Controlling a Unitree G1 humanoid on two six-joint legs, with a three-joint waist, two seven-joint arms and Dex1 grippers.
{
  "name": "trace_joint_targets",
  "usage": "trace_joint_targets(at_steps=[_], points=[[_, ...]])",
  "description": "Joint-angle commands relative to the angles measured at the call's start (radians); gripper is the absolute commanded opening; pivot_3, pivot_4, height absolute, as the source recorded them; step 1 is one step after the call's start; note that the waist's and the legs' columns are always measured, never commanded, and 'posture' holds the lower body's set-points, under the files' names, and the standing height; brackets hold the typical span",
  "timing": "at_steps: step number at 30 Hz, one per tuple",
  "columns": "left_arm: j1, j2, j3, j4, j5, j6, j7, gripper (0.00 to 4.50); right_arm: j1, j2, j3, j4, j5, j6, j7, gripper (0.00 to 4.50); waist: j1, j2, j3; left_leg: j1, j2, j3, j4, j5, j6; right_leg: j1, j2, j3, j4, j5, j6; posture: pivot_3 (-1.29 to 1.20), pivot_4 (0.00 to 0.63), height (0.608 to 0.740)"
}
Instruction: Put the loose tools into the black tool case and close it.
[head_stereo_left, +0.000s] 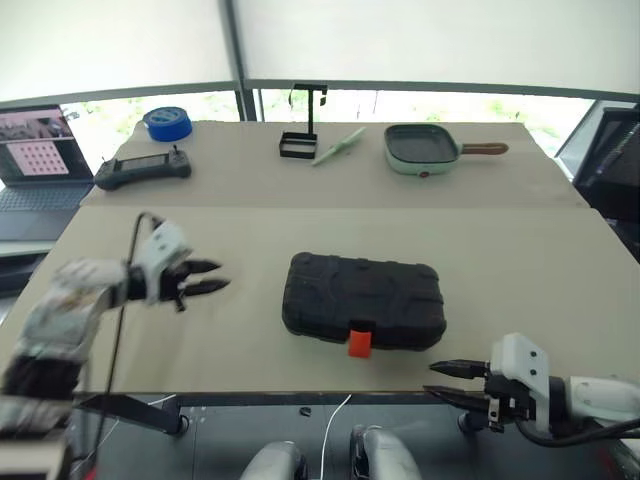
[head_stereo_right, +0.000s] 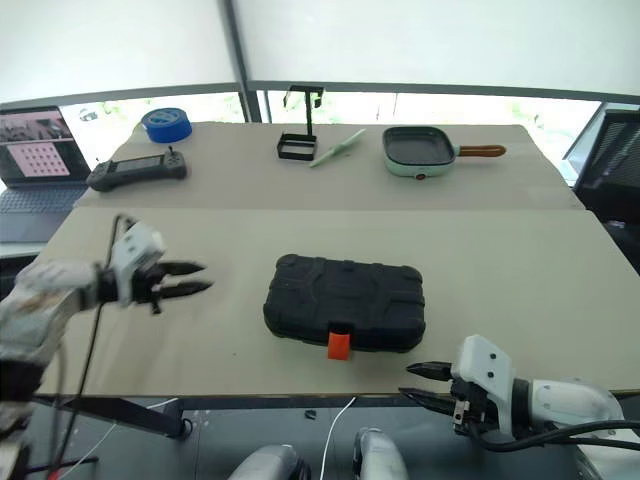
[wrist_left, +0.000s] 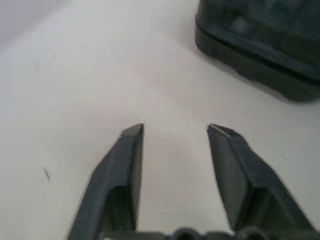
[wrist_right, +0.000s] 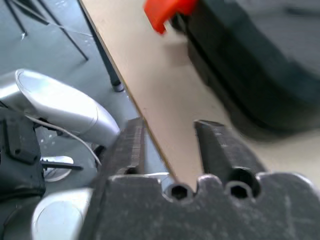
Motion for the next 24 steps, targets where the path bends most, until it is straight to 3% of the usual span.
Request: trace_joint_targets(at_steps=[1, 2, 3, 9, 16, 19, 24], points=[[-0.212, -0.132, -0.114, 0.276, 0.156, -0.245, 0.002, 0.44, -0.089, -0.005, 0.086, 0.046, -0.083, -0.017, 0.011, 0.28, -0.001, -0.001, 0.000, -0.001, 0.000, 0.000, 0.002, 0.000, 0.000, -0.001, -0.002, -0.001, 0.000, 0.000, 0.000, 0.00, 0.150, 0.740], [-0.244, -0.156, -0.122, 0.331, 0.173, -0.283, 0.000, 0.12, -0.105, -0.003, 0.100, 0.058, -0.096, -0.022, 0.013, 0.00, -0.003, -0.001, 0.000, -0.002, 0.000, 0.000, 0.003, 0.000, 0.000, -0.001, -0.003, -0.002, 0.000, 0.000, 0.000, 0.00, 0.150, 0.740], [-0.272, -0.179, -0.129, 0.382, 0.189, -0.322, -0.004, 0.02, -0.121, -0.002, 0.112, 0.069, -0.104, -0.024, 0.017, 0.00, -0.009, -0.001, 0.000, -0.006, 0.000, 0.000, 0.003, 0.000, 0.000, -0.003, -0.003, -0.004, -0.001, 0.000, 0.000, 0.00, 0.150, 0.740], [-0.330, -0.283, -0.211, 0.533, 0.285, -0.546, -0.078, 0.02, -0.264, 0.026, 0.181, 0.153, -0.172, -0.017, 0.004, 0.00, -0.041, -0.002, 0.000, -0.012, 0.000, -0.001, 0.006, 0.000, 0.000, -0.006, -0.005, -0.010, -0.001, 0.001, 0.001, 0.00, 0.150, 0.740], [-0.198, -0.196, -0.218, 0.249, 0.183, -0.467, -0.379, 0.02, -0.445, 0.080, 0.133, 0.317, -0.234, 0.026, -0.104, 0.00, -0.033, -0.002, 0.002, -0.011, 0.002, -0.003, 0.011, -0.001, 0.001, -0.006, -0.006, -0.009, 0.000, 0.002, 0.000, 0.00, 0.150, 0.740], [-0.171, -0.170, -0.192, 0.158, 0.173, -0.431, -0.378, 0.02, -0.452, 0.067, 0.110, 0.328, -0.217, 0.031, -0.085, 0.00, -0.027, -0.002, 0.002, -0.013, 0.002, -0.004, 0.011, -0.001, 0.001, -0.008, -0.005, -0.009, 0.001, 0.002, -0.001, 0.00, 0.150, 0.740], [-0.259, -0.172, -0.125, 0.125, 0.113, -0.294, -0.361, 0.02, -0.384, 0.019, 0.045, 0.273, -0.168, 0.040, -0.011, 0.00, -0.019, -0.002, 0.002, -0.019, 0.001, -0.005, 0.014, 0.000, 0.001, -0.011, -0.006, -0.012, 0.000, 0.002, 0.000, 0.00, 0.150, 0.740]])
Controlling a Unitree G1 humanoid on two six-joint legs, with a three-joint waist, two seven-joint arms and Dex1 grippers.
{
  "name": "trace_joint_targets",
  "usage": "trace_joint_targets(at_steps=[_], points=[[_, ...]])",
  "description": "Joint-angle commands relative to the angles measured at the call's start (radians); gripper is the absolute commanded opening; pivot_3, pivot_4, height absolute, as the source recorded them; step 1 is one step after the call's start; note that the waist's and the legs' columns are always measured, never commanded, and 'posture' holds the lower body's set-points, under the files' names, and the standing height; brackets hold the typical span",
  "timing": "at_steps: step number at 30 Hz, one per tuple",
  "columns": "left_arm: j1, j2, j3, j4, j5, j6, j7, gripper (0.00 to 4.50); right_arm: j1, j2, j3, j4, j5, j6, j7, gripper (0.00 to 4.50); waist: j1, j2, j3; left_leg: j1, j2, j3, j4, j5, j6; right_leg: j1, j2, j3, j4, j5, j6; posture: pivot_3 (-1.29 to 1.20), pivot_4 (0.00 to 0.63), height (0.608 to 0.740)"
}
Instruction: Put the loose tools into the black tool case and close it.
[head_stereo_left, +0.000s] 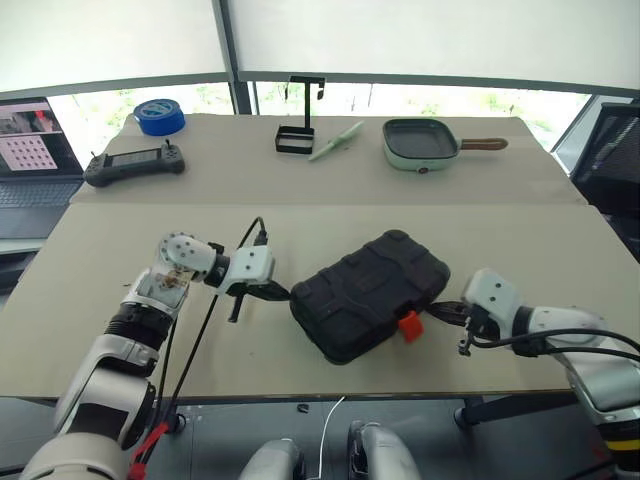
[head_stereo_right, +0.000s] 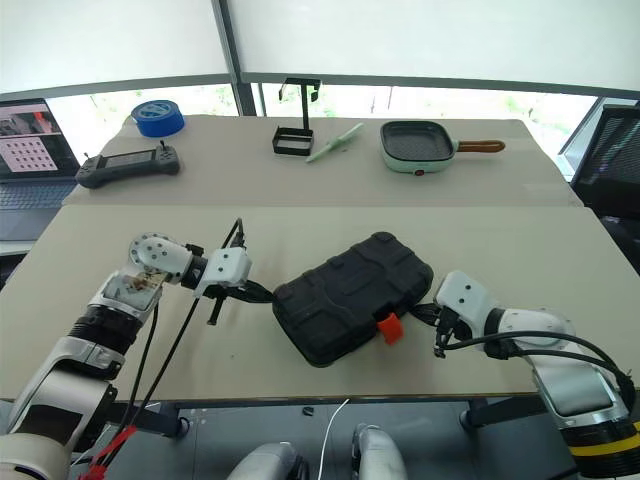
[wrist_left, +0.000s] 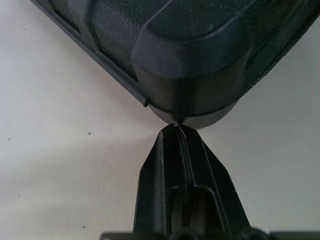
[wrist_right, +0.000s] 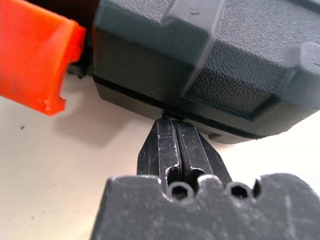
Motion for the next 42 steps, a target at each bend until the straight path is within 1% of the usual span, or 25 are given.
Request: trace_joint_targets(at_steps=[1, 4, 6, 9, 12, 14, 16, 20, 25, 31, 35, 38, 42], points=[[-0.101, -0.002, 0.070, -0.063, -0.091, 0.153, -0.010, 0.02, 0.053, -0.040, -0.090, -0.084, 0.075, 0.010, 0.063, 0.00, 0.002, 0.000, 0.000, 0.000, 0.000, 0.000, 0.000, 0.000, 0.000, 0.000, 0.000, 0.000, 0.000, 0.000, 0.000, 0.00, 0.150, 0.740], [-0.155, -0.011, 0.075, -0.133, -0.171, 0.325, -0.066, 0.02, 0.102, -0.061, -0.156, -0.155, 0.163, 0.061, 0.110, 0.00, 0.000, 0.000, 0.000, 0.000, 0.000, -0.001, 0.001, 0.000, 0.000, 0.001, 0.000, 0.000, 0.000, 0.000, 0.000, 0.00, 0.150, 0.740], [-0.163, -0.041, 0.048, -0.162, -0.163, 0.333, -0.060, 0.02, 0.126, -0.070, -0.185, -0.195, 0.208, 0.095, 0.128, 0.00, -0.003, 0.000, 0.000, 0.001, 0.000, -0.001, 0.000, 0.000, 0.000, 0.002, 0.000, 0.000, 0.000, 0.000, 0.000, 0.00, 0.150, 0.740], [-0.147, -0.109, -0.019, -0.141, -0.080, 0.234, -0.008, 0.02, 0.150, -0.078, -0.197, -0.241, 0.234, 0.114, 0.138, 0.00, -0.002, 0.001, -0.001, 0.005, 0.000, -0.001, 0.000, 0.000, 0.001, 0.006, 0.000, 0.001, -0.001, 0.000, 0.000, 0.00, 0.150, 0.740], [-0.143, -0.193, -0.106, -0.034, 0.046, 0.120, 0.089, 0.02, 0.130, -0.058, -0.173, -0.267, 0.254, 0.141, 0.113, 0.00, 0.002, 0.001, 0.000, 0.005, 0.000, -0.001, 0.000, 0.000, 0.001, 0.006, 0.000, 0.001, -0.001, 0.000, 0.000, 0.00, 0.150, 0.740], [-0.134, -0.213, -0.146, 0.024, 0.109, 0.040, 0.131, 0.02, 0.116, -0.050, -0.144, -0.270, 0.243, 0.146, 0.104, 0.00, 0.003, 0.001, 0.000, 0.005, 0.000, -0.001, 0.000, 0.000, 0.001, 0.006, 0.000, 0.002, -0.001, 0.000, 0.001, 0.00, 0.150, 0.740], [-0.129, -0.229, -0.164, 0.065, 0.144, -0.014, 0.165, 0.02, 0.107, -0.043, -0.106, -0.268, 0.219, 0.135, 0.103, 0.00, 0.002, 0.001, -0.001, 0.006, 0.001, -0.001, 0.000, 0.000, 0.001, 0.006, 0.000, 0.002, 0.000, 0.000, 0.001, 0.00, 0.150, 0.740], [-0.111, -0.237, -0.178, 0.075, 0.164, -0.054, 0.181, 0.02, 0.084, -0.025, -0.034, -0.251, 0.174, 0.127, 0.082, 0.00, 0.002, 0.003, -0.002, 0.008, 0.001, -0.001, -0.001, 0.000, 0.001, 0.008, 0.000, 0.003, 0.000, 0.000, 0.001, 0.00, 0.150, 0.740], [-0.081, -0.233, -0.170, 0.026, 0.140, -0.036, 0.166, 0.02, 0.053, 0.020, 0.046, -0.187, 0.101, 0.105, 0.032, 0.00, 0.003, 0.006, -0.005, 0.008, 0.001, -0.001, 0.000, -0.001, 0.001, 0.008, 0.000, 0.003, 0.000, 0.000, 0.001, 0.00, 0.150, 0.740], [-0.055, -0.233, -0.162, -0.017, 0.131, -0.014, 0.163, 0.02, 0.040, 0.057, 0.066, -0.158, 0.070, 0.100, 0.007, 0.00, 0.002, 0.008, -0.006, 0.008, 0.001, -0.001, -0.001, 0.000, 0.001, 0.008, 0.000, 0.003, 0.000, 0.000, 0.001, 0.00, 0.150, 0.740], [-0.050, -0.248, -0.160, -0.038, 0.123, -0.001, 0.164, 0.02, 0.053, 0.065, 0.077, -0.139, 0.053, 0.085, 0.004, 0.00, 0.002, 0.009, -0.006, 0.008, 0.001, -0.001, -0.001, -0.001, 0.001, 0.008, 0.001, 0.003, -0.001, 0.000, 0.001, 0.00, 0.150, 0.740], [-0.046, -0.261, -0.166, -0.060, 0.117, 0.011, 0.154, 0.02, 0.041, 0.096, 0.091, -0.107, 0.026, 0.066, -0.028, 0.00, 0.002, 0.009, -0.006, 0.008, 0.001, -0.001, -0.001, -0.001, 0.001, 0.008, 0.001, 0.002, -0.001, 0.000, 0.001, 0.00, 0.150, 0.740], [-0.037, -0.258, -0.206, -0.067, 0.156, -0.041, 0.138, 0.02, 0.040, 0.130, 0.076, -0.138, 0.047, 0.077, -0.036, 0.00, 0.003, 0.009, -0.006, 0.008, 0.001, -0.001, -0.001, -0.001, 0.001, 0.008, 0.000, 0.002, -0.001, 0.000, 0.001, 0.00, 0.150, 0.740]])
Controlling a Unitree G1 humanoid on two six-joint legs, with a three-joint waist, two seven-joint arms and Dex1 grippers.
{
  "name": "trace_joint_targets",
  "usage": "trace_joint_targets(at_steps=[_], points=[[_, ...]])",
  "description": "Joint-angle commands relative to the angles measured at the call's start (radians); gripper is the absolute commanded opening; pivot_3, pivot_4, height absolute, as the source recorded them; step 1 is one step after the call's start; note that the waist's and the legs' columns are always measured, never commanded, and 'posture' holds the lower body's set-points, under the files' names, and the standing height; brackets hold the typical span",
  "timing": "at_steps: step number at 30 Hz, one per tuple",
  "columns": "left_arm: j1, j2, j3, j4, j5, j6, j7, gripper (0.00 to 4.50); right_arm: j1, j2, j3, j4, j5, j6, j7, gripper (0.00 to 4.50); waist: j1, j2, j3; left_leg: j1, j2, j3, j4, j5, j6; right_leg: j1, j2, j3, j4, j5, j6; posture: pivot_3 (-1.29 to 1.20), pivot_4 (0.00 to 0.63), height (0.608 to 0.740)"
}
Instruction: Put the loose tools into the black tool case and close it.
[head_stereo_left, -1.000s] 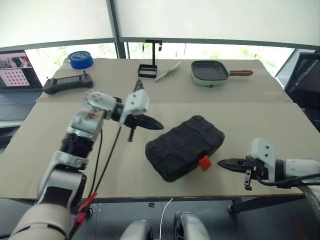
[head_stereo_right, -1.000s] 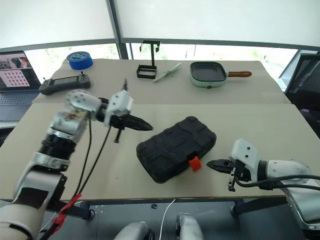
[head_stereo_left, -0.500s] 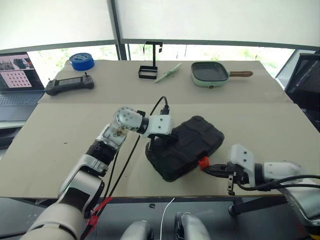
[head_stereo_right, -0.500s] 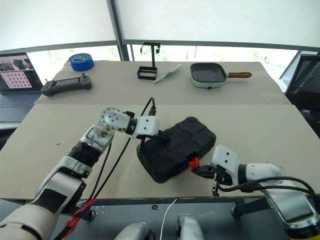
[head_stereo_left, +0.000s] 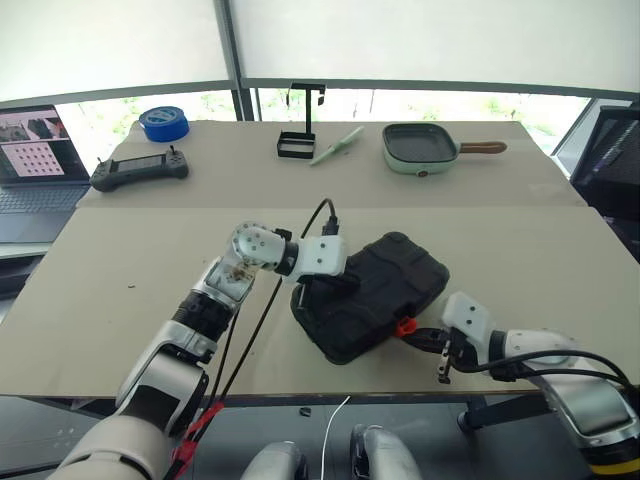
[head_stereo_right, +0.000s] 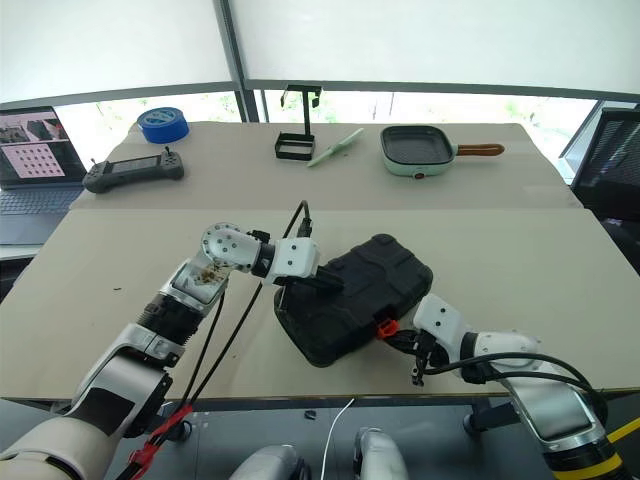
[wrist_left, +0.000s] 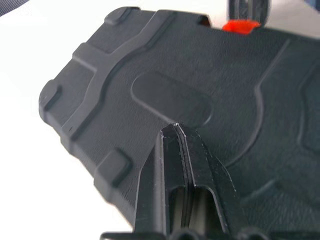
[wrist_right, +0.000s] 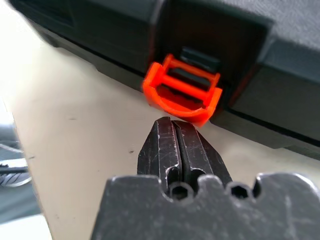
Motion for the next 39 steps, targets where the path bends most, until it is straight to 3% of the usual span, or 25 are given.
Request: trace_joint_targets(at_steps=[1, 11, 18, 21, 24, 28, 34, 39], points=[[0.030, 0.001, -0.086, 0.020, 0.064, -0.052, -0.033, 0.02, -0.009, 0.016, -0.027, -0.060, 0.030, -0.015, -0.003, 0.00, -0.001, 0.000, 0.000, 0.000, 0.000, 0.000, 0.000, 0.000, 0.000, 0.000, 0.000, 0.000, 0.000, 0.000, 0.000, 0.00, 0.150, 0.740], [0.017, -0.021, -0.091, 0.076, 0.084, -0.114, -0.022, 0.02, -0.036, 0.011, -0.159, -0.213, 0.152, 0.078, -0.013, 0.00, 0.000, 0.001, -0.001, 0.000, 0.000, 0.000, 0.000, 0.000, 0.000, 0.001, 0.000, 0.001, 0.000, 0.000, 0.000, 0.00, 0.150, 0.740], [0.016, -0.031, -0.090, 0.084, 0.089, -0.119, -0.026, 0.02, 0.003, 0.002, -0.132, -0.206, 0.129, 0.071, -0.011, 0.00, 0.013, 0.002, -0.005, 0.001, 0.000, -0.001, 0.000, -0.001, 0.002, 0.002, 0.000, 0.000, 0.000, 0.000, 0.000, 0.00, 0.150, 0.740], [0.016, -0.031, -0.090, 0.087, 0.088, -0.121, -0.025, 0.02, 0.031, -0.021, -0.137, -0.204, 0.133, 0.071, 0.011, 0.00, 0.014, 0.002, -0.005, 0.001, 0.000, 0.000, 0.000, -0.002, 0.003, 0.002, 0.000, 0.000, 0.000, 0.000, 0.001, 0.00, 0.150, 0.740], [0.015, -0.025, -0.087, 0.095, 0.088, -0.125, -0.025, 0.02, 0.088, -0.063, -0.213, -0.261, 0.252, 0.145, 0.077, 0.00, 0.016, 0.002, -0.005, 0.001, -0.001, 0.001, 0.001, -0.002, 0.003, 0.002, 0.000, 0.000, -0.001, 0.000, 0.001, 0.00, 0.150, 0.740], [0.013, -0.025, -0.086, 0.098, 0.089, -0.128, -0.022, 0.02, 0.138, -0.115, -0.207, -0.223, 0.186, 0.108, 0.074, 0.00, 0.014, 0.002, -0.005, 0.001, 0.000, 0.001, 0.001, -0.002, 0.003, 0.002, 0.000, 0.001, -0.001, 0.000, 0.001, 0.00, 0.150, 0.740], [0.005, -0.036, -0.088, 0.108, 0.089, -0.131, -0.016, 0.02, 0.033, -0.057, -0.143, -0.085, 0.106, 0.061, 0.001, 0.00, 0.015, 0.001, -0.007, 0.002, 0.000, 0.001, 0.000, -0.002, 0.004, 0.003, 0.000, 0.001, 0.000, 0.000, 0.002, 0.00, 0.150, 0.740], [-0.003, -0.039, -0.093, 0.129, 0.096, -0.151, -0.017, 0.02, -0.036, -0.017, -0.116, -0.134, 0.159, 0.103, 0.000, 0.00, 0.014, 0.001, -0.007, 0.002, 0.000, 0.001, 0.001, -0.002, 0.004, 0.003, 0.000, 0.001, 0.000, 0.000, 0.002, 0.00, 0.150, 0.740]])
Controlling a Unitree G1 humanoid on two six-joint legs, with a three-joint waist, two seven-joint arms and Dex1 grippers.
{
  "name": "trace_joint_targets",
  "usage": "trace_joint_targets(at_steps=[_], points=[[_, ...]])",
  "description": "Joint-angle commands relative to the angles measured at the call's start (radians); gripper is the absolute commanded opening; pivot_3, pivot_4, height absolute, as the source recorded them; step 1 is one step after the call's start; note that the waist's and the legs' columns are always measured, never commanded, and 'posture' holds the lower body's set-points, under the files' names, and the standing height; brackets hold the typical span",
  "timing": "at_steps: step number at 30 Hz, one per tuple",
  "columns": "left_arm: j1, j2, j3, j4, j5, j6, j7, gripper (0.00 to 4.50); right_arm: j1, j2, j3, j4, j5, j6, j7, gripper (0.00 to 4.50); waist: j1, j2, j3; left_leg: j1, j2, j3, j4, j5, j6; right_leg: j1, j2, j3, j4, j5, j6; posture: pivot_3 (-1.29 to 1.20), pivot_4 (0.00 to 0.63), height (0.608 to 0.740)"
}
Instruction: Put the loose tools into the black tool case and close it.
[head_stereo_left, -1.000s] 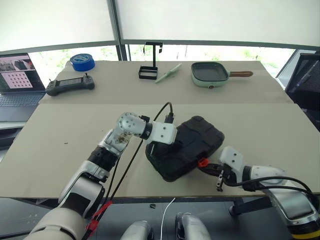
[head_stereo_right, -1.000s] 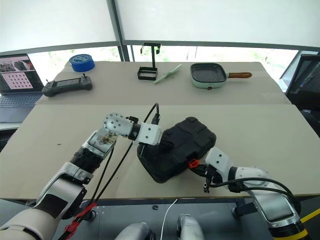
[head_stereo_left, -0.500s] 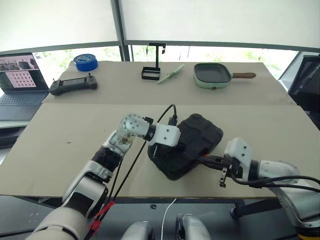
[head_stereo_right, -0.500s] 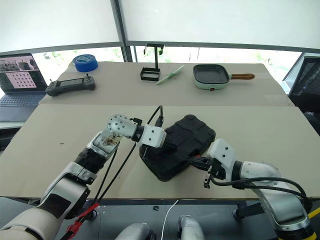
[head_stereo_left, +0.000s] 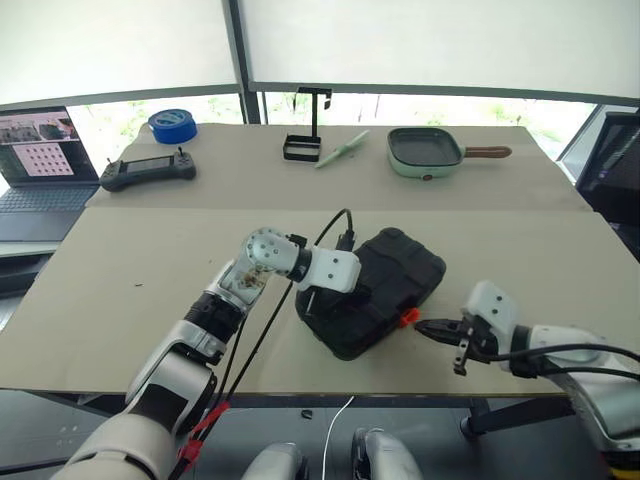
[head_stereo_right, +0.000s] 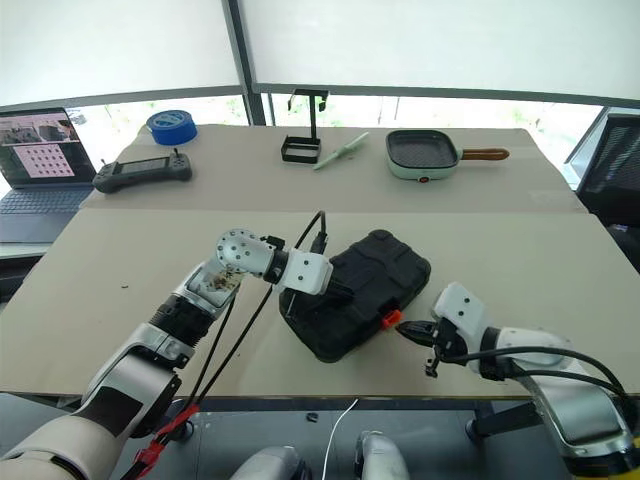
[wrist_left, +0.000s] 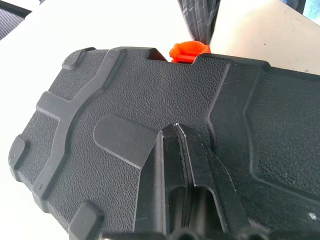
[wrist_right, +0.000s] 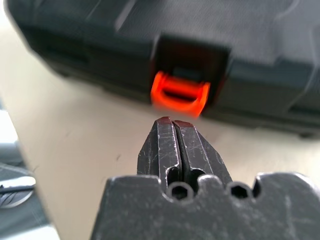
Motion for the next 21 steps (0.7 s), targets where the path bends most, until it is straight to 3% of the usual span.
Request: trace_joint_targets(at_steps=[1, 9, 14, 18, 21], points=[[0.016, -0.005, -0.057, 0.066, 0.055, -0.007, -0.011, 0.02, -0.059, 0.033, -0.008, -0.089, 0.069, 0.036, -0.013, 0.00, -0.002, 0.000, 0.000, 0.000, 0.000, 0.000, 0.000, 0.000, 0.000, 0.000, 0.000, 0.000, 0.000, 0.000, 0.000, 0.00, 0.150, 0.740], [0.016, -0.016, -0.058, 0.088, 0.056, -0.026, -0.007, 0.02, -0.018, 0.018, 0.003, -0.087, 0.008, -0.001, -0.014, 0.00, -0.001, 0.000, -0.002, 0.002, 0.000, 0.000, 0.000, 0.000, 0.000, 0.002, 0.000, 0.001, 0.000, 0.000, 0.000, 0.00, 0.150, 0.740], [0.046, 0.021, -0.010, 0.056, 0.013, 0.014, -0.014, 0.02, 0.064, -0.008, -0.080, -0.134, 0.088, 0.033, 0.036, 0.00, 0.003, 0.000, -0.002, 0.002, 0.000, 0.000, 0.000, 0.000, 0.000, 0.002, 0.000, 0.000, 0.000, 0.000, 0.000, 0.00, 0.150, 0.740], [0.078, 0.092, 0.094, -0.015, -0.101, 0.171, -0.053, 1.21, 0.122, -0.065, -0.184, -0.162, 0.173, 0.061, 0.100, 1.27, -0.010, 0.000, -0.002, 0.002, 0.001, 0.000, -0.001, 0.000, 0.000, 0.000, 0.001, 0.000, 0.000, 0.000, 0.000, 0.00, 0.150, 0.740], [0.132, 0.283, 0.239, -0.128, -0.248, 0.357, -0.145, 2.20, 0.141, -0.123, -0.368, -0.103, 0.296, 0.105, 0.192, 2.20, -0.041, 0.000, -0.001, 0.001, 0.001, 0.000, -0.003, 0.000, 0.000, -0.002, 0.002, 0.001, 0.001, 0.000, 0.000, 0.00, 0.150, 0.740]])
